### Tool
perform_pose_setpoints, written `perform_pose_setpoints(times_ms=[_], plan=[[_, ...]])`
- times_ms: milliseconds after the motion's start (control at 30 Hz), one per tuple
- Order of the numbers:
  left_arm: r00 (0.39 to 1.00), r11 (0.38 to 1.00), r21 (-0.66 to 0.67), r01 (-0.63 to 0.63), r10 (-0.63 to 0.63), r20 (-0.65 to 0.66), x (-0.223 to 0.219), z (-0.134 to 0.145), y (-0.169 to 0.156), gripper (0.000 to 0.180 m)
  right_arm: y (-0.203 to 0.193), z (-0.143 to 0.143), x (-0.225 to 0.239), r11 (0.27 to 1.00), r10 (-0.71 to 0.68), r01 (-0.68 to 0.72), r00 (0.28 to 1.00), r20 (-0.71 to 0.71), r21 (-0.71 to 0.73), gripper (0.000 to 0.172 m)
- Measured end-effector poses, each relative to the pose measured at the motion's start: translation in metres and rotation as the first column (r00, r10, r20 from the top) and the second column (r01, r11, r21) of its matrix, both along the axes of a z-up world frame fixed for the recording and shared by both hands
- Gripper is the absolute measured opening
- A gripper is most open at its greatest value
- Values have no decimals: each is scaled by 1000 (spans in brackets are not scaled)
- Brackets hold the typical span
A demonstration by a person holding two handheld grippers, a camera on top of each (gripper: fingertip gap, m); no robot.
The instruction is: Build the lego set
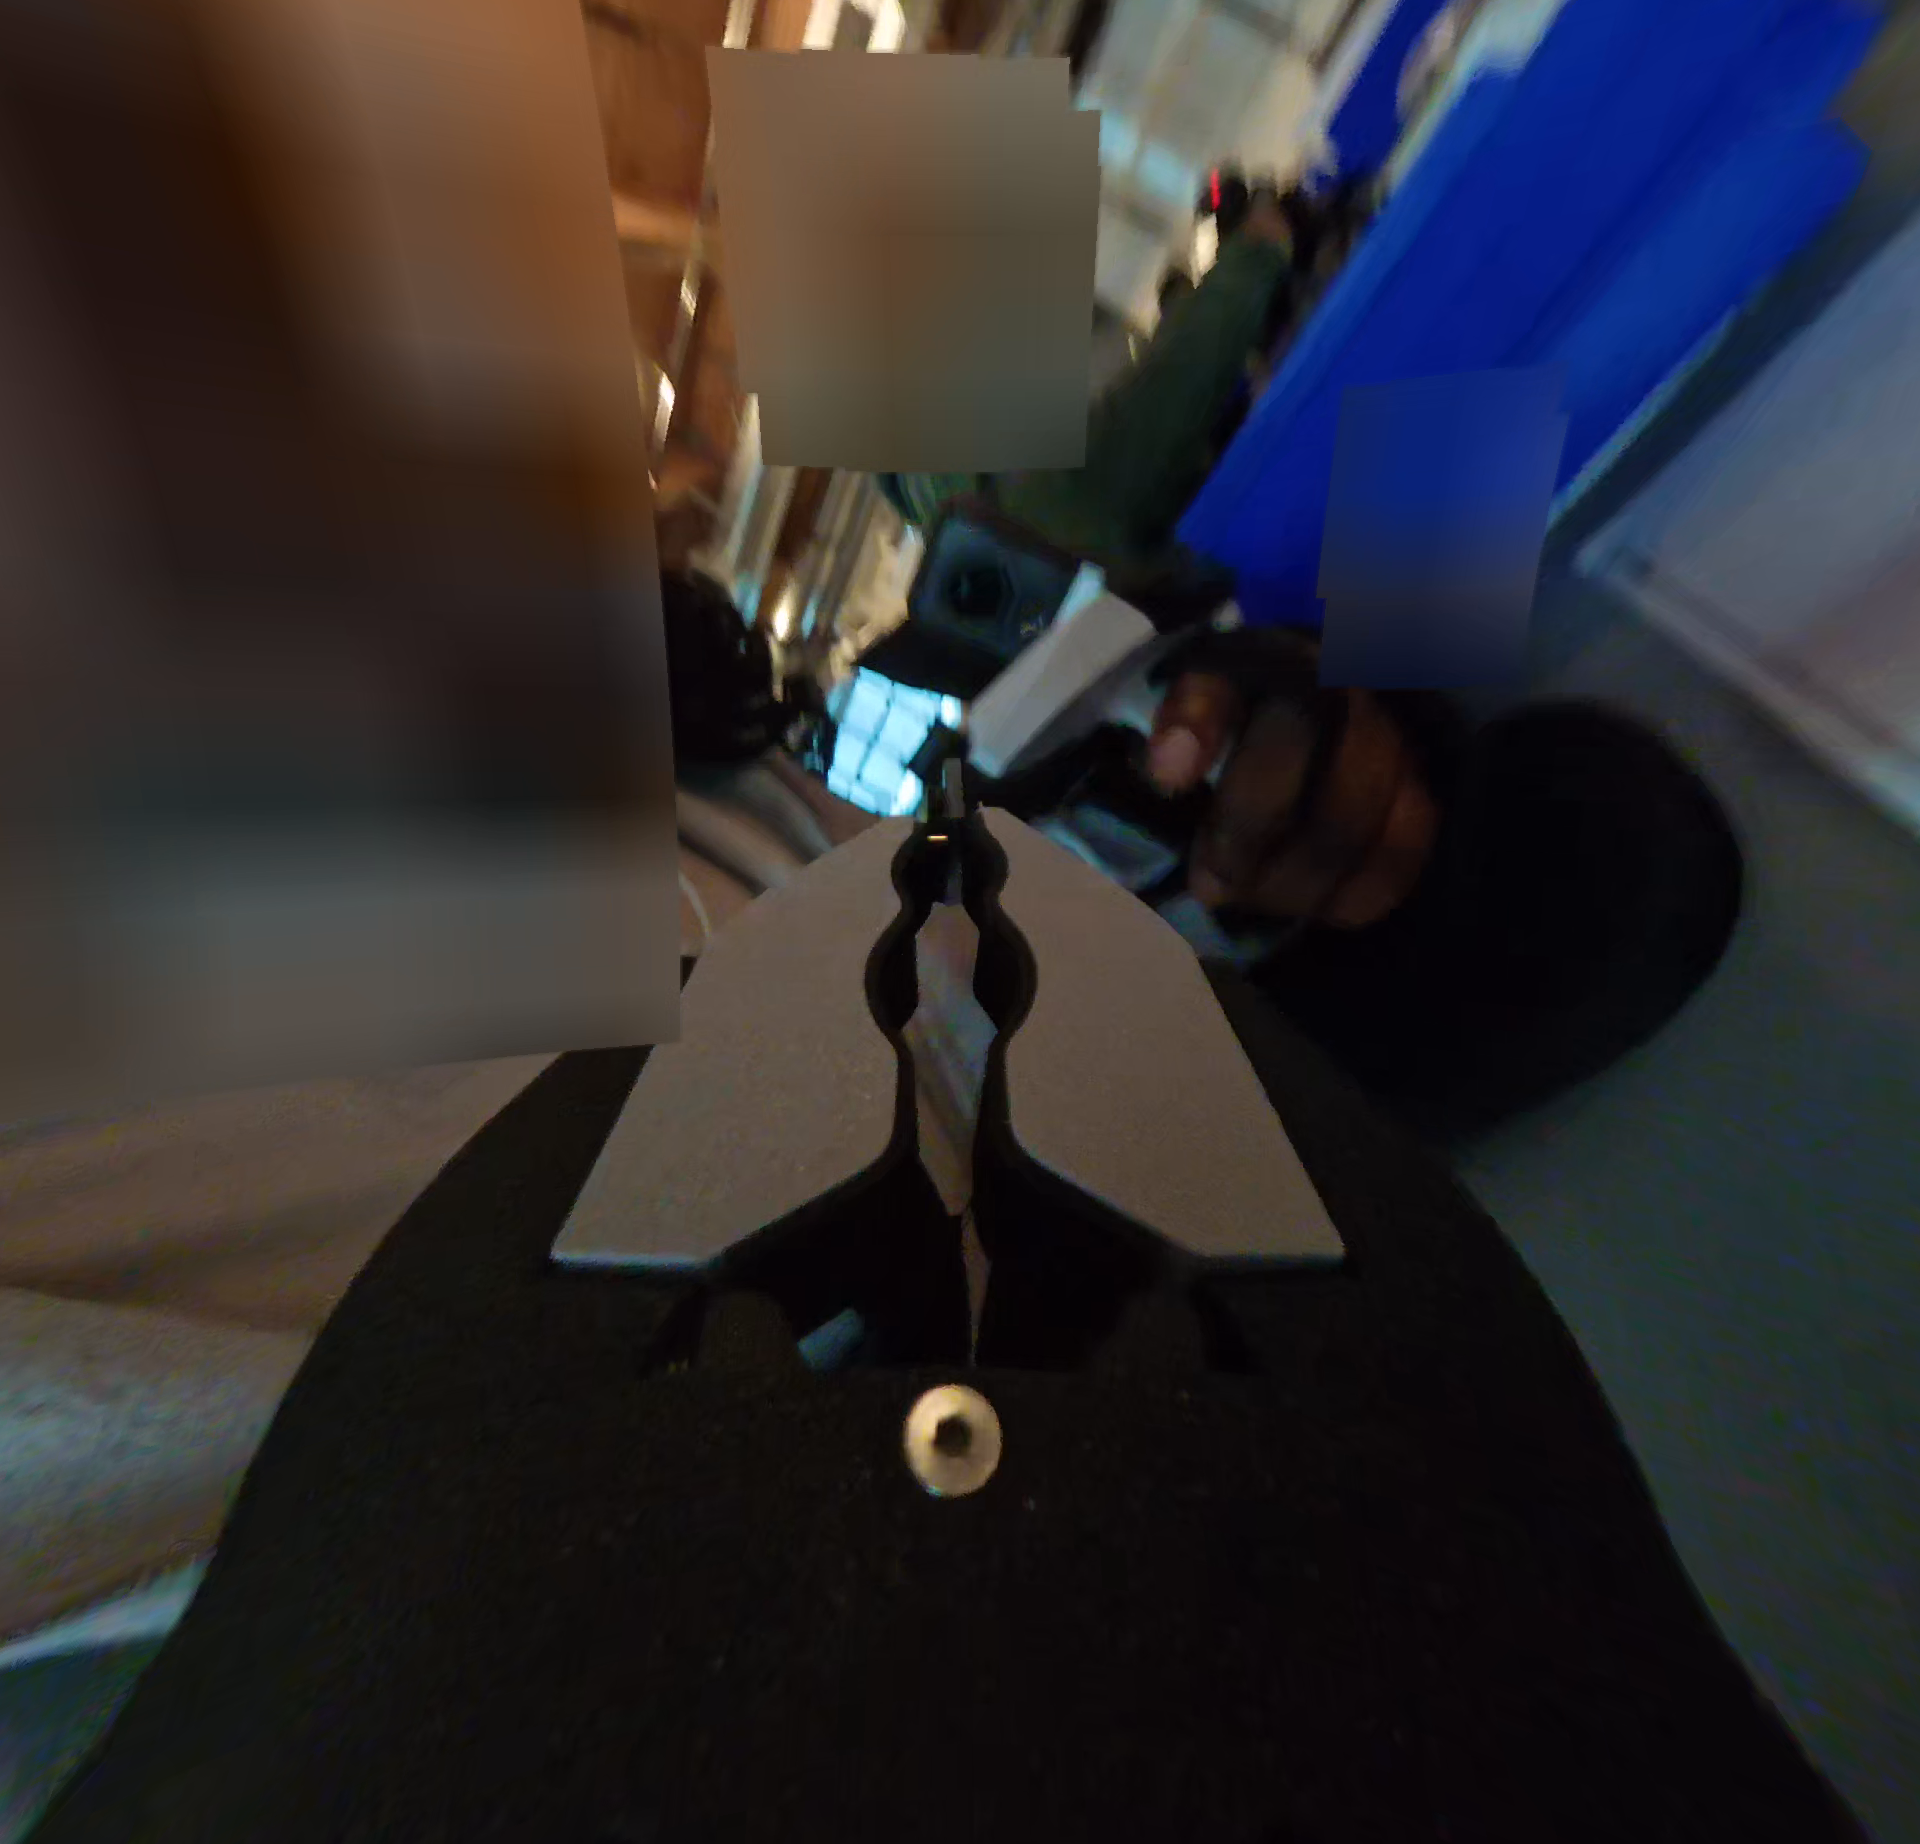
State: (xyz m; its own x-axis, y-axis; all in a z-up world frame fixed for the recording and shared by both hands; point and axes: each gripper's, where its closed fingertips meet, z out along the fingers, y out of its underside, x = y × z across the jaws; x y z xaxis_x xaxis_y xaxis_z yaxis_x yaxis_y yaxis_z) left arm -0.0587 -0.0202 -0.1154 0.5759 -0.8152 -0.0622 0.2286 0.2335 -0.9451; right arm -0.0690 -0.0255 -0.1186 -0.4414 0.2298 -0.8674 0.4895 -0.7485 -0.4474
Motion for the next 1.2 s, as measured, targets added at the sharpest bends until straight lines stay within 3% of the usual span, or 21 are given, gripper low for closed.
perform_pose_setpoints(times_ms=[167, 300, 400, 633, 767, 833, 900, 967, 1100, 1200], plan=[[997, 998, -53, -46, 49, 64, -12, 2, 9, 30, 9, 9, -22, 991, -129, 122, 981, -145, -57, 3], [991, 996, -49, -72, 77, 109, -24, 6, 10, 20, 4, 12, -30, 976, -164, 131, 967, -194, -174, 3], [993, 997, -39, -72, 75, 92, -26, 6, 8, 20, 1, 11, -31, 976, -174, 143, 965, -194, -162, 3], [996, 995, -93, 26, -17, 93, -18, 1, 4, 16, -4, 2, -21, 984, -116, 133, 982, -147, 114, 4], [998, 991, -125, 50, -43, 53, -11, -7, 5, 14, -8, -4, -8, 985, 0, 13, 997, -75, 174, 17], [991, 982, -147, 120, -111, 68, -7, -7, 0, 7, -5, -11, -1, 958, 49, -37, 998, -33, 286, 24], [981, 969, -167, 184, -171, 90, -3, -7, -5, 6, -4, -10, 6, 918, 108, -88, 994, -30, 388, 7], [982, 969, -165, 185, -176, 69, 0, -9, -5, 6, -4, -10, 8, 880, 163, -146, 987, 2, 452, 7], [978, 961, -188, 205, -192, 84, -1, -10, -6, 6, 4, -1, 3, 852, 191, -177, 981, 22, 493, 22], [977, 950, -228, 213, -200, 80, 0, -13, -4, 6, 5, 1, -3, 755, 209, -175, 978, 21, 632, 22]])
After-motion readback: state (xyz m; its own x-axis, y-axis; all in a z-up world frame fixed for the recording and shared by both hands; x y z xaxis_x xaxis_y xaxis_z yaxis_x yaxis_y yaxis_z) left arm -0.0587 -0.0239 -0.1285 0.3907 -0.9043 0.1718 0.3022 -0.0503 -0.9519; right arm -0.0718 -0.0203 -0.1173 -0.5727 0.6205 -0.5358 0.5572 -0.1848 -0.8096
